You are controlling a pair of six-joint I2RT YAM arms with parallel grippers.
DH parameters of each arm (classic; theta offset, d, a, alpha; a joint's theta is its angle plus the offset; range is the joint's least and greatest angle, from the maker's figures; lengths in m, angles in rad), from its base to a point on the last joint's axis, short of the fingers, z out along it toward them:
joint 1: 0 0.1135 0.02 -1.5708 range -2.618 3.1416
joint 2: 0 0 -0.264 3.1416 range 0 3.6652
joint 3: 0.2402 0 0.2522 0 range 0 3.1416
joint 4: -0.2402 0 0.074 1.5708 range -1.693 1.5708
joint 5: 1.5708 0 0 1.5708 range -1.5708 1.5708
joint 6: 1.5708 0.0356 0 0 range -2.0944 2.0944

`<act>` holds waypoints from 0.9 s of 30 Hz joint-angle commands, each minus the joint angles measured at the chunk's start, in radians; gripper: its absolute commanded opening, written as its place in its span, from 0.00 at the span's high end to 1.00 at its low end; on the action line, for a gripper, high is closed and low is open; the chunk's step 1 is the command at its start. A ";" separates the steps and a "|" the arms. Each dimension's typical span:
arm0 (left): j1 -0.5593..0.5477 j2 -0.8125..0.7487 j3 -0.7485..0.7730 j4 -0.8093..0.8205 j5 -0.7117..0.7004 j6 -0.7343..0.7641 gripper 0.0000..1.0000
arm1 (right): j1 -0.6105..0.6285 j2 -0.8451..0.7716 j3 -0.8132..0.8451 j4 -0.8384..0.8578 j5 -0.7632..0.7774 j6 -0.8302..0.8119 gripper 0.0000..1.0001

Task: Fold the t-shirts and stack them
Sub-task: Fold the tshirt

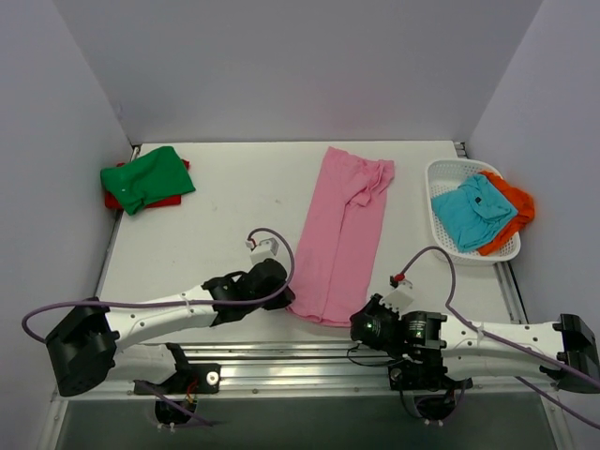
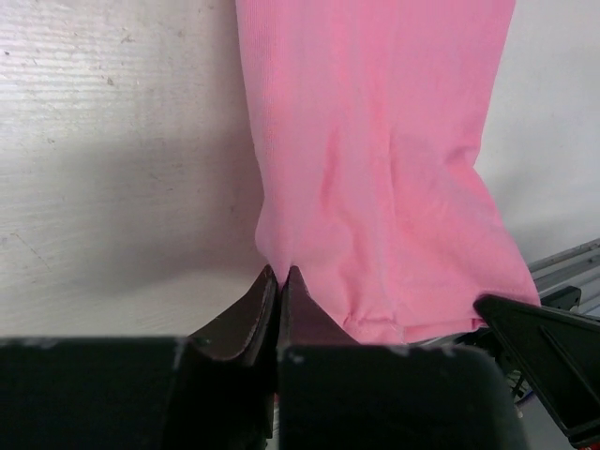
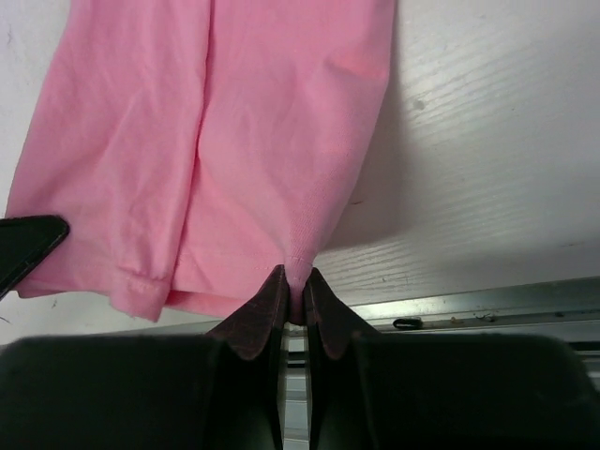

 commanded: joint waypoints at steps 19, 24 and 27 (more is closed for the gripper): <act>0.177 0.278 0.475 -0.024 -0.008 0.161 0.98 | -0.095 0.188 0.331 -0.290 0.424 0.008 1.00; 0.218 0.326 0.534 -0.010 0.012 0.176 0.98 | -0.235 0.207 0.359 -0.178 0.427 -0.210 1.00; 0.240 0.373 0.579 -0.012 0.031 0.184 0.98 | -0.322 0.198 0.348 -0.063 0.415 -0.323 1.00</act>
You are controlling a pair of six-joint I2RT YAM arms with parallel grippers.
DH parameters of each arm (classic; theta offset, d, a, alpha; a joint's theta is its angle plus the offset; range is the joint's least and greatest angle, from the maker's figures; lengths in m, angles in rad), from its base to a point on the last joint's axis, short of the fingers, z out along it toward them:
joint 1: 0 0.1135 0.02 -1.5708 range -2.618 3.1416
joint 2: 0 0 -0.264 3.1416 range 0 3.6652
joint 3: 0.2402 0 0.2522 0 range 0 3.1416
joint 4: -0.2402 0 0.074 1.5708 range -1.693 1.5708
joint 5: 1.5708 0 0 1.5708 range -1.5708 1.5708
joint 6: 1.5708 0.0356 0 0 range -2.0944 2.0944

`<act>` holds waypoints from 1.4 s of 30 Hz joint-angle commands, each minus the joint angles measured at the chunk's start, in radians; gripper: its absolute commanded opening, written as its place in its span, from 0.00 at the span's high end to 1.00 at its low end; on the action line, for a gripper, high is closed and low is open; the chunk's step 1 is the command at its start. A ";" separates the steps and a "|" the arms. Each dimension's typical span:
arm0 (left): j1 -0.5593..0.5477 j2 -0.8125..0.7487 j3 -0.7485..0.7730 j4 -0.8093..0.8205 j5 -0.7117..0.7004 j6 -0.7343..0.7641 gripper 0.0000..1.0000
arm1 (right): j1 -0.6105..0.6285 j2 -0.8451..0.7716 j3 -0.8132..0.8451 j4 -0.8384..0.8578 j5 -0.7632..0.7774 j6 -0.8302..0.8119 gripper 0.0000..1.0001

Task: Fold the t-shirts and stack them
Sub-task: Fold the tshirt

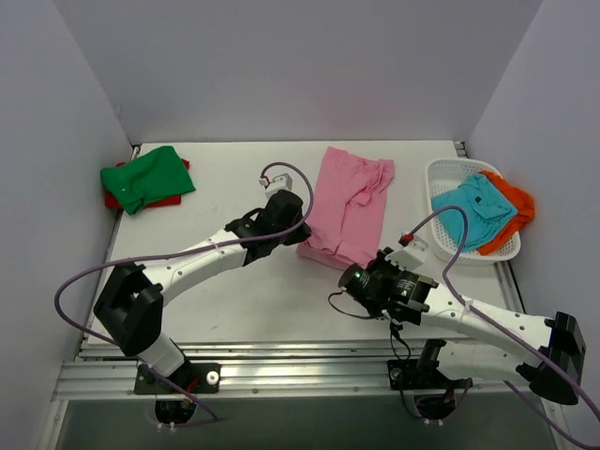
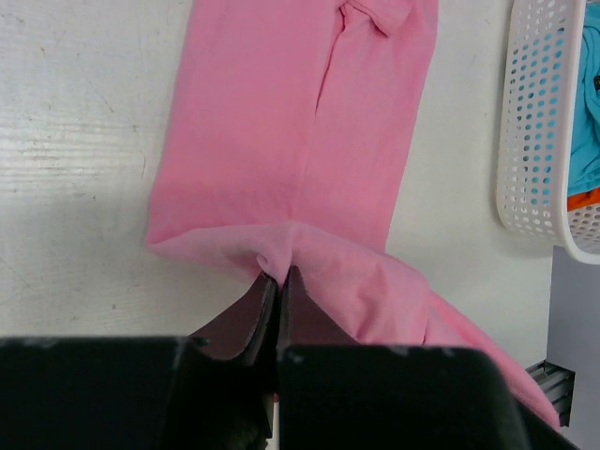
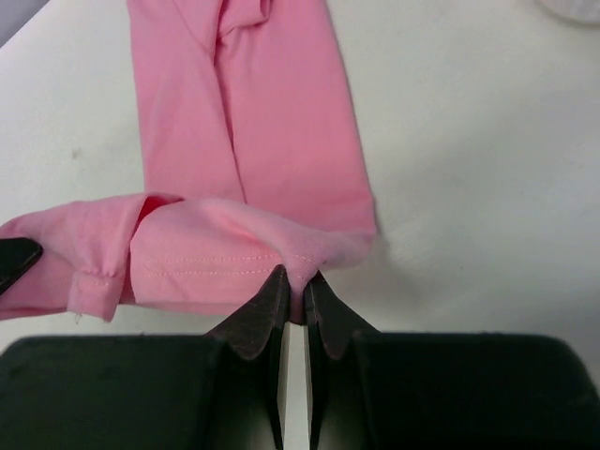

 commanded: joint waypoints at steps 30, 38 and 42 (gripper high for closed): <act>0.202 0.465 0.465 0.093 0.318 0.145 0.98 | -0.590 0.389 0.092 0.693 -0.355 -0.628 1.00; 0.260 0.663 0.643 0.084 0.412 0.152 0.98 | -0.632 0.596 0.190 0.717 -0.343 -0.614 1.00; 0.294 0.810 0.841 0.048 0.459 0.154 0.74 | -0.682 0.756 0.291 0.700 -0.360 -0.599 0.93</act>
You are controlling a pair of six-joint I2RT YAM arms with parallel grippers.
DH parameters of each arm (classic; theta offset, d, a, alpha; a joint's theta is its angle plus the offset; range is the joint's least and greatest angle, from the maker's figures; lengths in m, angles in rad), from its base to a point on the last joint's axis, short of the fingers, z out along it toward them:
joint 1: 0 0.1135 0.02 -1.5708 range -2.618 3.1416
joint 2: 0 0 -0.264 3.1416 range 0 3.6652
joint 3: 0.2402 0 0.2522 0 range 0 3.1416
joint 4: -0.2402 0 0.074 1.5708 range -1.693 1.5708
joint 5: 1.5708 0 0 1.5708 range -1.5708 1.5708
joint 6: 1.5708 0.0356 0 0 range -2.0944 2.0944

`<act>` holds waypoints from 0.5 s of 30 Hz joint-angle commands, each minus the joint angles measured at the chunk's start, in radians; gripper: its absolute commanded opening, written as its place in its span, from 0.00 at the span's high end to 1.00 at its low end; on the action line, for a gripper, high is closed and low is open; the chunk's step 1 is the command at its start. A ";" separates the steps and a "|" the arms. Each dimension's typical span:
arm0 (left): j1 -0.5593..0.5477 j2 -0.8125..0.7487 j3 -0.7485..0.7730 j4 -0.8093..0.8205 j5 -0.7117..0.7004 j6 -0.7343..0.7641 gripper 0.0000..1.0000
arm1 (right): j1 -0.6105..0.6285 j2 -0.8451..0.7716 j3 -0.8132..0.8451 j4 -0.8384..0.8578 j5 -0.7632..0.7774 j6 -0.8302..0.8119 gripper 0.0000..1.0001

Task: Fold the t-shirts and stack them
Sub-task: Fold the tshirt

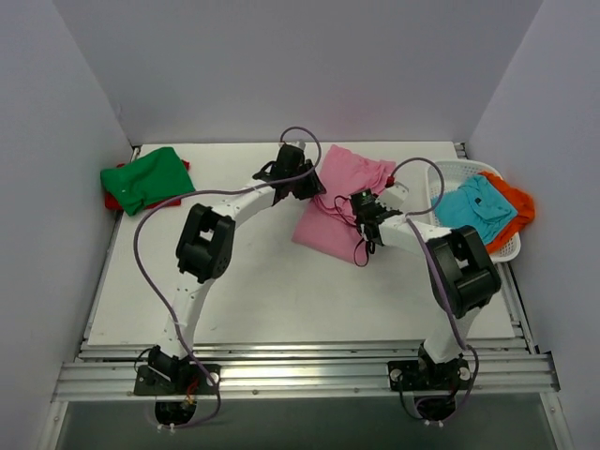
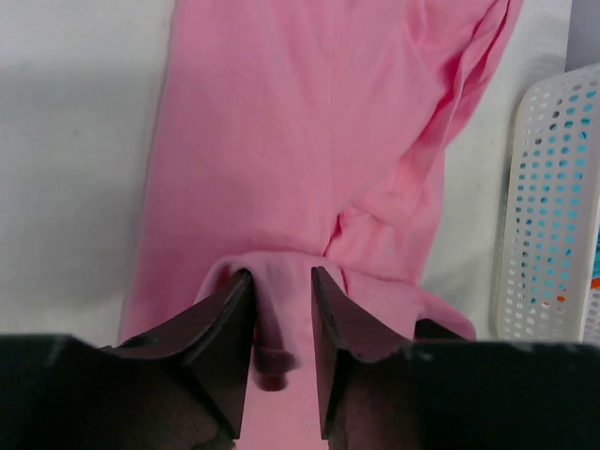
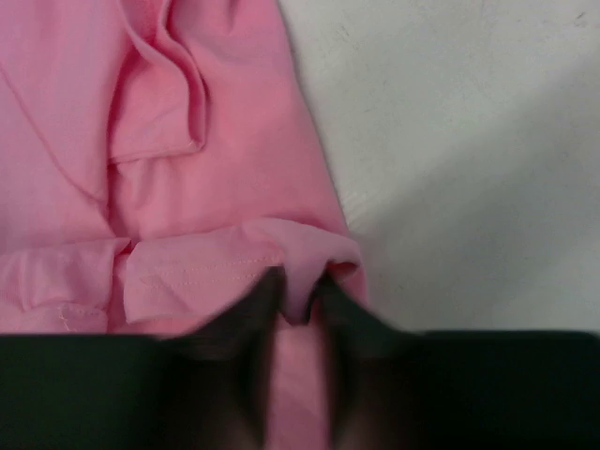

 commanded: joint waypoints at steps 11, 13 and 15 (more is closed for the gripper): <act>0.151 0.351 0.718 -0.102 0.264 -0.116 0.06 | -0.129 0.255 0.561 -0.238 0.097 -0.032 0.07; 0.180 0.330 0.726 -0.073 0.275 -0.127 0.06 | -0.129 0.269 0.635 -0.302 0.117 -0.050 0.07; 0.208 0.310 0.722 -0.078 0.282 -0.118 0.06 | -0.129 0.256 0.706 -0.353 0.134 -0.064 0.07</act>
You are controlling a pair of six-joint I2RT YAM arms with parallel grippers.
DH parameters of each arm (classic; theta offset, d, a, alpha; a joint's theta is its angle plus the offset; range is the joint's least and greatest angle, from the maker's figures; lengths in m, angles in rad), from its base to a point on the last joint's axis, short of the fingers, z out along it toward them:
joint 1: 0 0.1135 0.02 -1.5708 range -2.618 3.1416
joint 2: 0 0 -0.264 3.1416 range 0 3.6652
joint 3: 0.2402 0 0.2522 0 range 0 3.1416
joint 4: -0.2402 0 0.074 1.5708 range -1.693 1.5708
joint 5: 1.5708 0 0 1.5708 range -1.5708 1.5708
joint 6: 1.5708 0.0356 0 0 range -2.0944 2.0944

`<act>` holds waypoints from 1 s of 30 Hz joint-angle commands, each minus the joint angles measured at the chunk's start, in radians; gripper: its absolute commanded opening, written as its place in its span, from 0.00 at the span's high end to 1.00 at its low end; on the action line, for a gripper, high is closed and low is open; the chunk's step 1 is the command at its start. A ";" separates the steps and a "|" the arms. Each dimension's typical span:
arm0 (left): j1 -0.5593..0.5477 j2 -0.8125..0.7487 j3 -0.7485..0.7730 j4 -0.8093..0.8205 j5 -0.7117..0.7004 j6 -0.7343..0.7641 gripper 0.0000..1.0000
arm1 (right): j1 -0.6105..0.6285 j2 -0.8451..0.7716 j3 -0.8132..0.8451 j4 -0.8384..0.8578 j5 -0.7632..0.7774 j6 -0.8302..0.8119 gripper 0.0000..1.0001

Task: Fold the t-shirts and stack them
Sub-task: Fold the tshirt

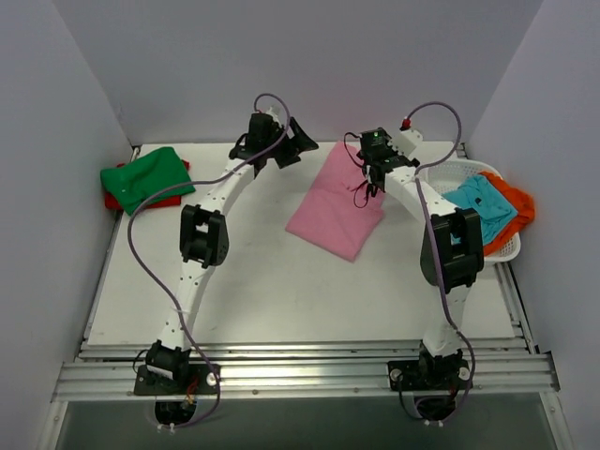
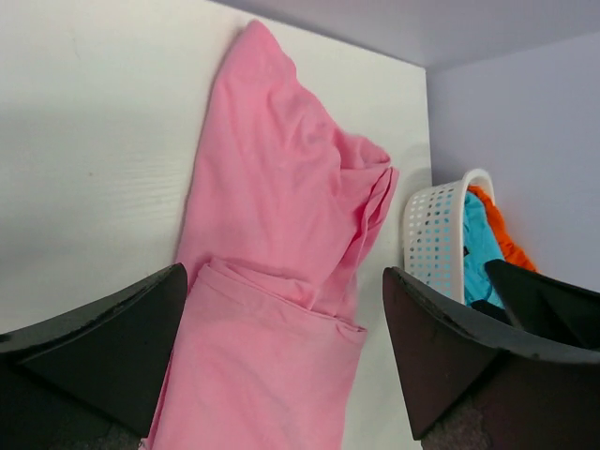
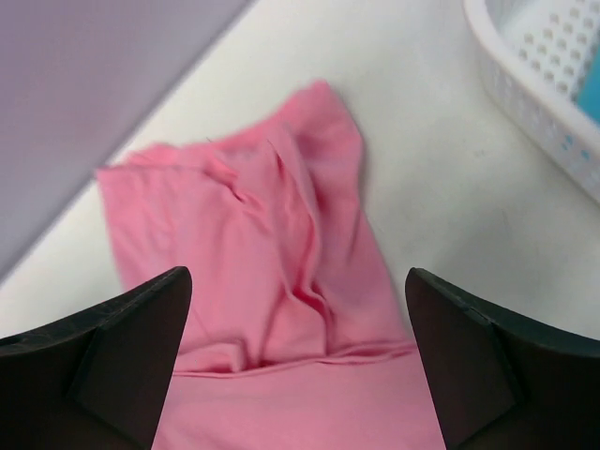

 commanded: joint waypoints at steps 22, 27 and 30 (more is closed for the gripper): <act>0.057 -0.810 -1.474 0.556 -0.203 -0.119 0.06 | 0.268 -0.738 -0.984 0.280 -0.141 0.216 0.07; -0.016 -0.756 -1.508 0.607 -0.231 -0.134 0.05 | 0.327 -0.713 -1.050 0.324 -0.110 0.271 0.07; -0.040 -0.718 -1.476 0.610 -0.220 -0.146 0.05 | 0.328 -0.627 -1.064 0.411 -0.142 0.283 0.07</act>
